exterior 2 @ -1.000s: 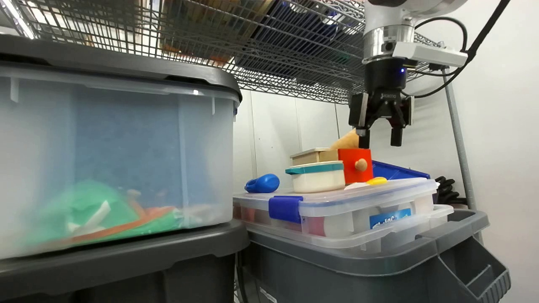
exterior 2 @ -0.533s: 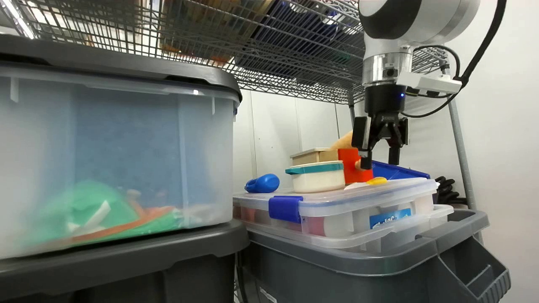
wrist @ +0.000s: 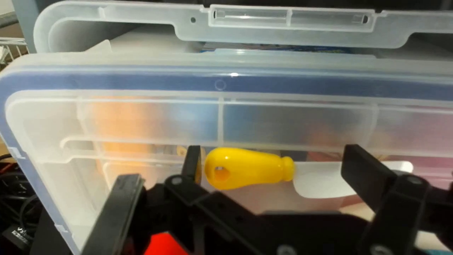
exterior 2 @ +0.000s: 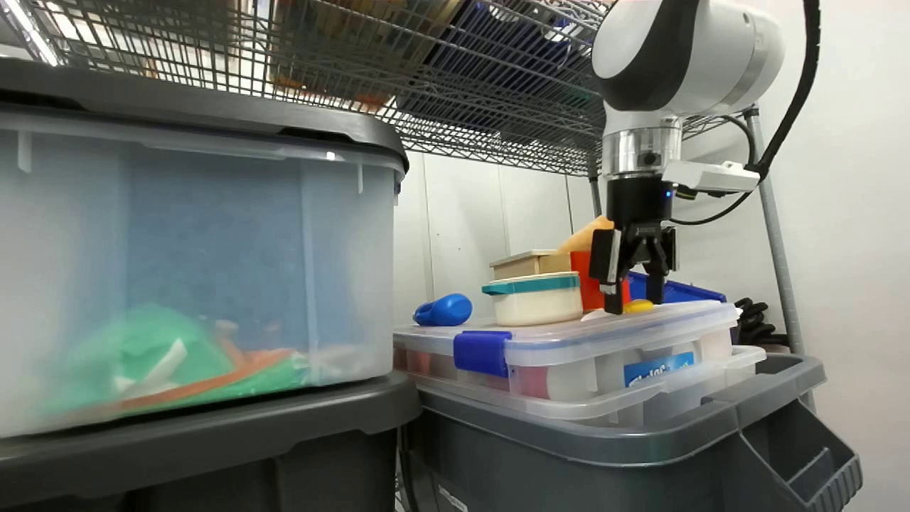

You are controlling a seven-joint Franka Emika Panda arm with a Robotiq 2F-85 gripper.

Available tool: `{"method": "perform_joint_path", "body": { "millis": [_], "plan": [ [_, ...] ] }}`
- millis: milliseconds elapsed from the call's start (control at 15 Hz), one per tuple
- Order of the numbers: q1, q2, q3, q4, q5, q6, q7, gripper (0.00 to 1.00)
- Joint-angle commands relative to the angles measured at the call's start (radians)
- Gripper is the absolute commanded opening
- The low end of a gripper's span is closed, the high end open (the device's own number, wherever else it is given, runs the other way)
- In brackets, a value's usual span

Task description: Put the knife in the dish and then remove the knife from the dish and put it back on the box

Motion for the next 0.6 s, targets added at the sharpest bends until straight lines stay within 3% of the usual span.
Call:
{"method": "perform_joint_path", "body": {
  "millis": [0, 533],
  "plan": [
    [-0.001, 0.037, -0.006, 0.040, 0.022, 0.012, -0.044, 1.00],
    [-0.003, 0.067, -0.002, 0.058, 0.020, 0.014, -0.047, 1.00]
  ]
}}
